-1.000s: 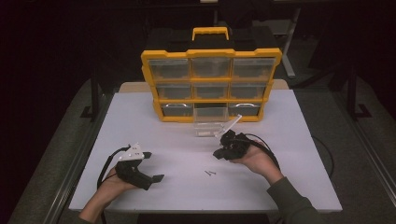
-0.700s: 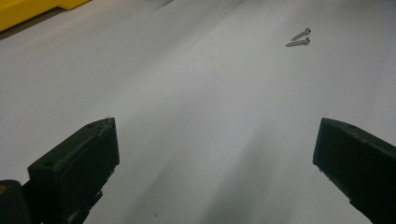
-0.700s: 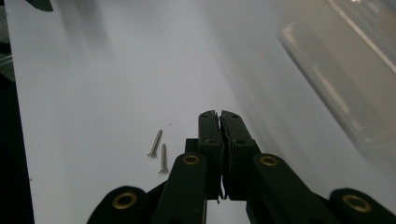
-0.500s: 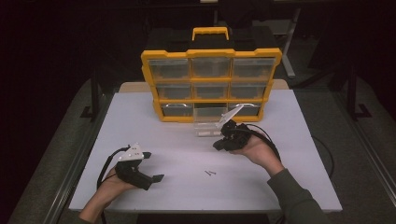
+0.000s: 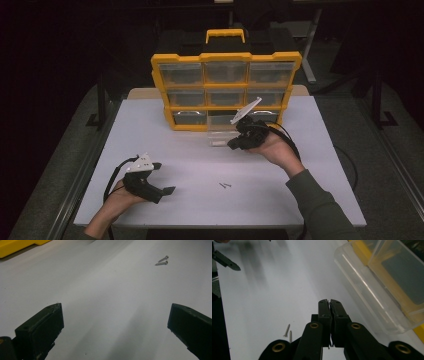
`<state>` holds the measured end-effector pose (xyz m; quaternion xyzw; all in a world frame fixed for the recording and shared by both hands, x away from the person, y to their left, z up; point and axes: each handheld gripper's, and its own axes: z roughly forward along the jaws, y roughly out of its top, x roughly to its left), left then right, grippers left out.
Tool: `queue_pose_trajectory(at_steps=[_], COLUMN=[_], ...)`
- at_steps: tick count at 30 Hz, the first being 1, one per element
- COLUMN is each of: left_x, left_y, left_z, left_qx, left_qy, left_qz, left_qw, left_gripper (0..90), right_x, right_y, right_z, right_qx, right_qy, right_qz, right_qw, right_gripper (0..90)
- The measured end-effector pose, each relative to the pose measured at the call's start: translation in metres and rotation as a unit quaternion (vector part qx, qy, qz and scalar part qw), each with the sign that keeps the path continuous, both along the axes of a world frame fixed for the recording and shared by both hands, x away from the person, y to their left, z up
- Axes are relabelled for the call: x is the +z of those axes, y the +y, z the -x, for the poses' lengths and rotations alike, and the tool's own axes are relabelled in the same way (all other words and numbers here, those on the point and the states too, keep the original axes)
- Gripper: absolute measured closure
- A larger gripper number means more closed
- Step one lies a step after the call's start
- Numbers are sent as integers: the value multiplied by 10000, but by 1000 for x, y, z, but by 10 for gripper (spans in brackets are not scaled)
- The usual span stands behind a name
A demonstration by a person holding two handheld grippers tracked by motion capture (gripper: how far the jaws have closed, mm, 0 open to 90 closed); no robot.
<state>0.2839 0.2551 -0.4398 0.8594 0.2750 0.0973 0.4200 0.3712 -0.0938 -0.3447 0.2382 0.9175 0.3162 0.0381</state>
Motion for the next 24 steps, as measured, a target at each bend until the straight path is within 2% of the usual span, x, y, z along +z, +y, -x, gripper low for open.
queue_pose_trajectory(at_steps=[15, 24], left_x=[0, 0], left_y=[-1, -1], left_z=[2, 2], left_qx=[-19, -18], left_qy=[-91, -135], left_qz=[-14, -17], left_qw=[10000, 9999], left_gripper=[2, 2], right_x=[26, 30], right_y=[5, 8], right_z=[-21, -39], right_qx=[-183, -344], right_qy=[-177, -210], right_qz=[-21, 24], right_qw=[9997, 9992], right_gripper=[862, 862])
